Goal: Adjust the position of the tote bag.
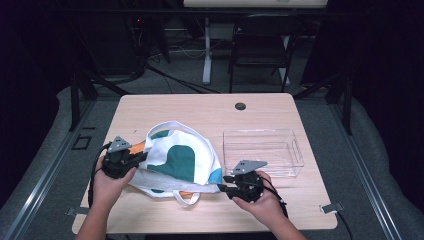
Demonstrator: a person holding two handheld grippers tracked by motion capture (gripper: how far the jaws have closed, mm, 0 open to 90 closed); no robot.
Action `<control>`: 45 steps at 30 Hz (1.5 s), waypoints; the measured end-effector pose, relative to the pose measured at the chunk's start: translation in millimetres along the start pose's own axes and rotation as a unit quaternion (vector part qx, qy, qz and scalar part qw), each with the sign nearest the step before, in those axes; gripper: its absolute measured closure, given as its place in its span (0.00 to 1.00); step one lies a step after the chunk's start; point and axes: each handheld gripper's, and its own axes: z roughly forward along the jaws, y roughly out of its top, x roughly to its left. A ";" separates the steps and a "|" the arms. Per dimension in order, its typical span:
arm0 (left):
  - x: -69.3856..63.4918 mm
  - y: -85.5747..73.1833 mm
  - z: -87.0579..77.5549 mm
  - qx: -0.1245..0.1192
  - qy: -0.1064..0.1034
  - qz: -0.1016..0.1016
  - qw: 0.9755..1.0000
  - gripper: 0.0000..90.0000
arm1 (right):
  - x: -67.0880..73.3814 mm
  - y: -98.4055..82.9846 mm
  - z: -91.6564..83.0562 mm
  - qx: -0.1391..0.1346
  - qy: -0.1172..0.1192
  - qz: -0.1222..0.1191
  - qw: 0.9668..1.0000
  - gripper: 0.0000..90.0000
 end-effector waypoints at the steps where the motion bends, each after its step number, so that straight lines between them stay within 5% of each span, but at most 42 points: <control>1: 0.9 2.2 -0.9 -0.002 0.001 -0.002 1.000 0.98 | 1.0 1.8 1.3 -0.001 0.001 -0.001 1.000 0.70; 22: 18.6 18.5 -6.9 -0.018 -0.005 -0.022 1.000 0.98 | 24.8 53.8 29.8 0.006 0.002 -0.085 0.996 0.66; 28: 21.9 17.9 -9.8 -0.023 -0.008 -0.028 0.999 0.98 | 32.4 53.8 49.1 0.017 -0.026 -0.124 0.992 0.63; 29: 22.1 17.5 -9.7 -0.024 -0.008 -0.029 0.999 0.98 | 33.5 53.3 52.4 0.016 -0.040 -0.143 0.989 0.62; 38: 23.4 15.6 -8.1 -0.021 -0.010 -0.031 0.999 0.98 | 35.2 50.6 63.3 0.033 -0.044 -0.160 0.986 0.58; 45: 24.2 13.6 -8.1 -0.021 -0.011 -0.034 0.999 0.98 | 39.3 48.7 69.4 0.039 -0.083 -0.200 0.975 0.61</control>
